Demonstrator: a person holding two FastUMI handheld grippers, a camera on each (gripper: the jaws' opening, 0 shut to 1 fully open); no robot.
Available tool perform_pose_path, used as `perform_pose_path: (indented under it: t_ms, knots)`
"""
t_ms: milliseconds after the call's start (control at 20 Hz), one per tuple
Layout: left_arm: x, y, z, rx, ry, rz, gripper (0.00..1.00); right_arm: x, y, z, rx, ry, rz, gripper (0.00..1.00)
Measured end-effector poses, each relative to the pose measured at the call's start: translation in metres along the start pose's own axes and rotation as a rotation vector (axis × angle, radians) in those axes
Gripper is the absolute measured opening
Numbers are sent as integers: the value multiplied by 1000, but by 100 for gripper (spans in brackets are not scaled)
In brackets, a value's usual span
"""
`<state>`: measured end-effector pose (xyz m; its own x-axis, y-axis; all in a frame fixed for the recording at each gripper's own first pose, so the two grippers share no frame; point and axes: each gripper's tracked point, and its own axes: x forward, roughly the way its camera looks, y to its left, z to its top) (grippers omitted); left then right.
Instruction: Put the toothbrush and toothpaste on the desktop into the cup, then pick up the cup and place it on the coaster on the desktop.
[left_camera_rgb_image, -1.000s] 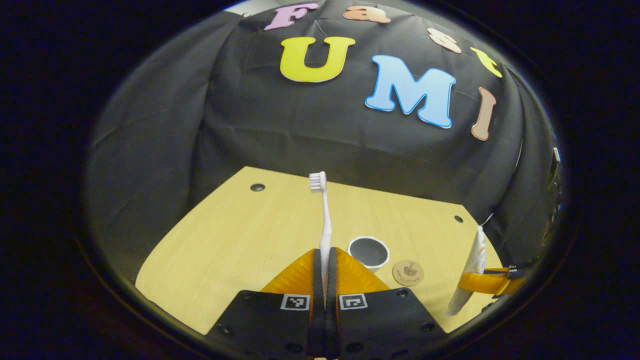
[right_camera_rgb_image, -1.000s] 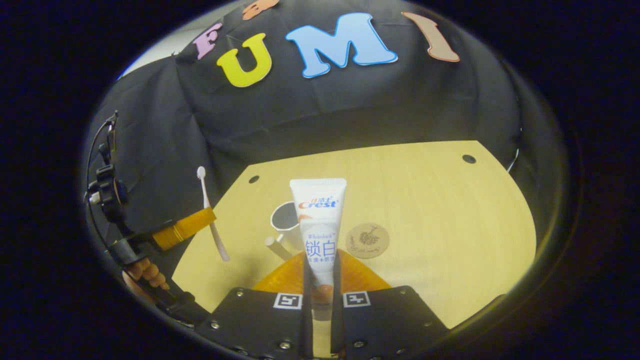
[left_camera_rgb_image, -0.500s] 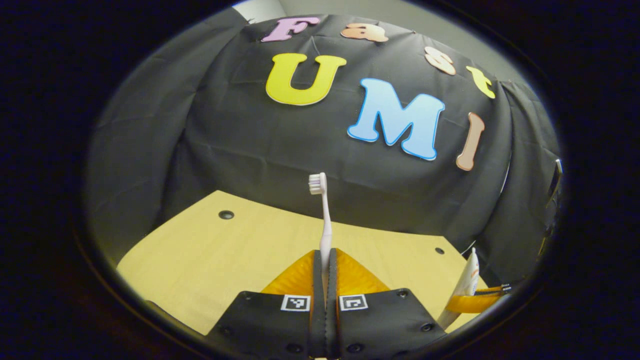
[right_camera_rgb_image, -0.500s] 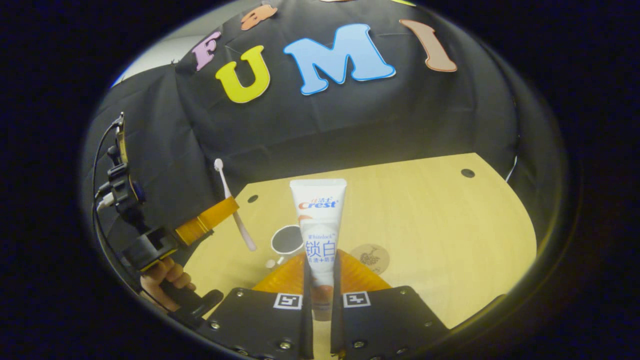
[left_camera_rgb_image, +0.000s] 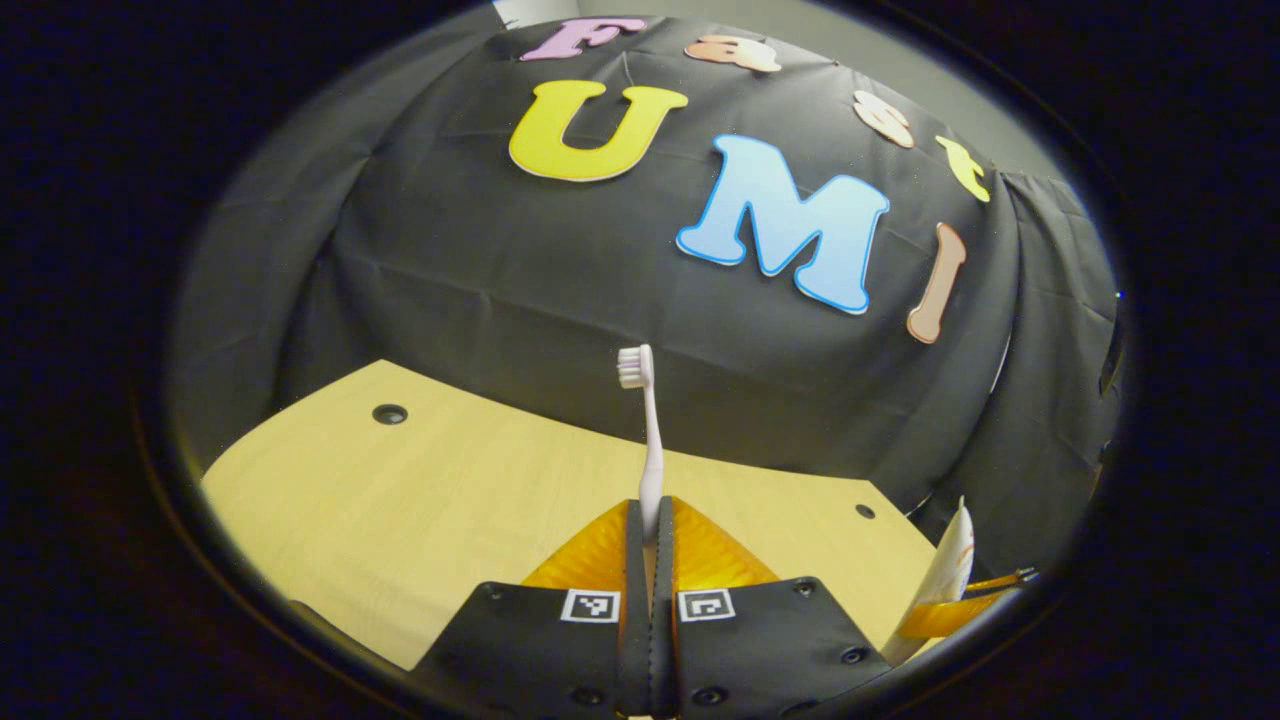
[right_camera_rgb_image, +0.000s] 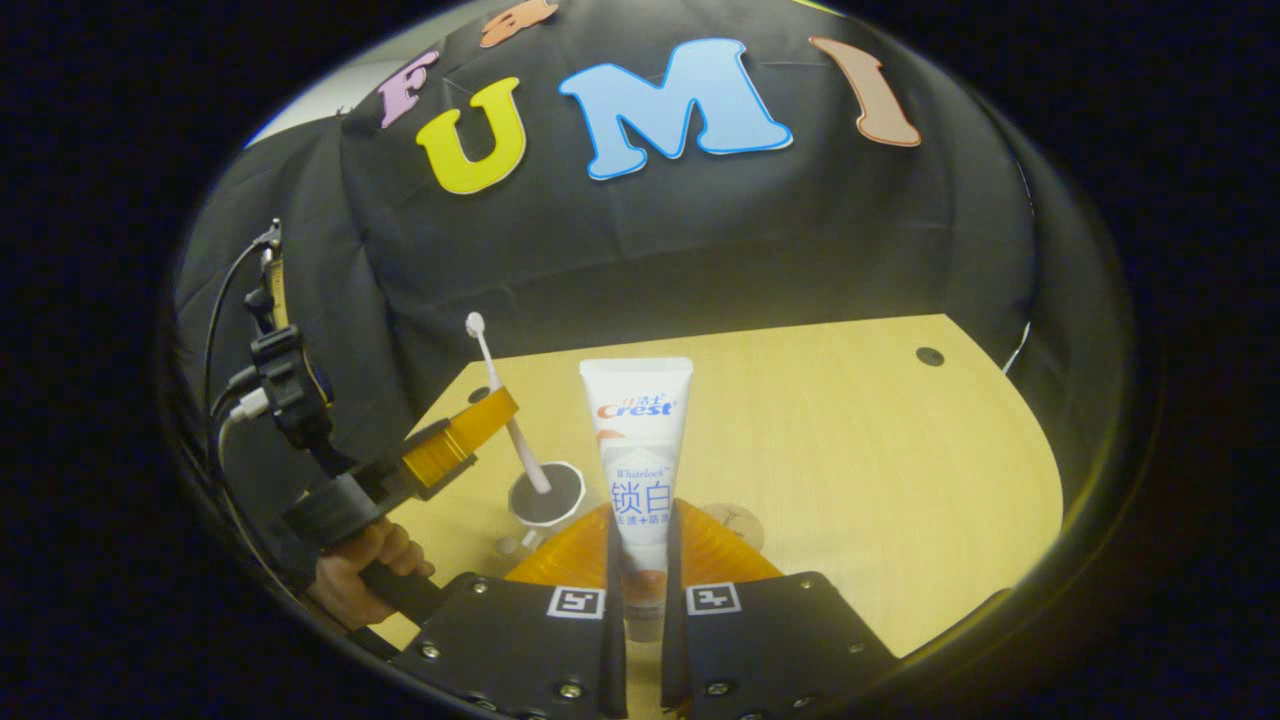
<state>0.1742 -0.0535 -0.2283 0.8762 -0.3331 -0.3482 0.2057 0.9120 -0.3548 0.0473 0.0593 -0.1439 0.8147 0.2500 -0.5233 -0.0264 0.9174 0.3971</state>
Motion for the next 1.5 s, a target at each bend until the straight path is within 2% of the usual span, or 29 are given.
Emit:
perform_pose_path:
  t_ms: [250, 300, 350, 400, 450, 500, 600, 850, 900, 950, 1050, 1150, 1500]
  knots:
    - [11, 2, -41, 42, 76, 5, 8, 5, 1, 4, 13, 2, 2, 15]
    - [11, 2, -45, 50, 89, 7, 14, 5, 1, 4, 14, 0, 4, 15]
    - [9, 2, -49, 52, 105, 9, 9, 5, 1, 6, 13, -2, 4, 15]
    - [8, 1, -52, 47, 118, 4, 15, 6, 1, 7, 13, -5, 5, 15]
    - [6, -2, -52, 32, 125, -13, 17, 6, 2, 8, 14, -9, 7, 15]
    - [4, -5, -54, 21, 133, -25, 12, 6, 3, 9, 14, -13, 12, 15]
    - [0, -10, -58, 8, 156, -46, 12, 8, 6, 12, 19, -19, 22, 15]
    - [-13, -14, -61, -19, 200, -67, 37, 18, 20, 16, 16, -21, 56, 15]
    - [-18, -13, -61, -22, 203, -61, 45, 20, 25, 17, 13, -24, 70, 15]
    - [-24, -11, -58, -26, 201, -64, 57, 23, 29, 19, 8, -26, 80, 15]
    - [-38, -7, -51, -21, 191, -59, 88, 28, 37, 22, -8, -34, 100, 15]
    - [-49, 2, -46, -20, 185, -40, 94, 34, 44, 28, -17, -47, 119, 15]
    - [-87, 34, -34, -139, 175, 37, 94, 60, 69, 54, -31, -119, 170, 15]
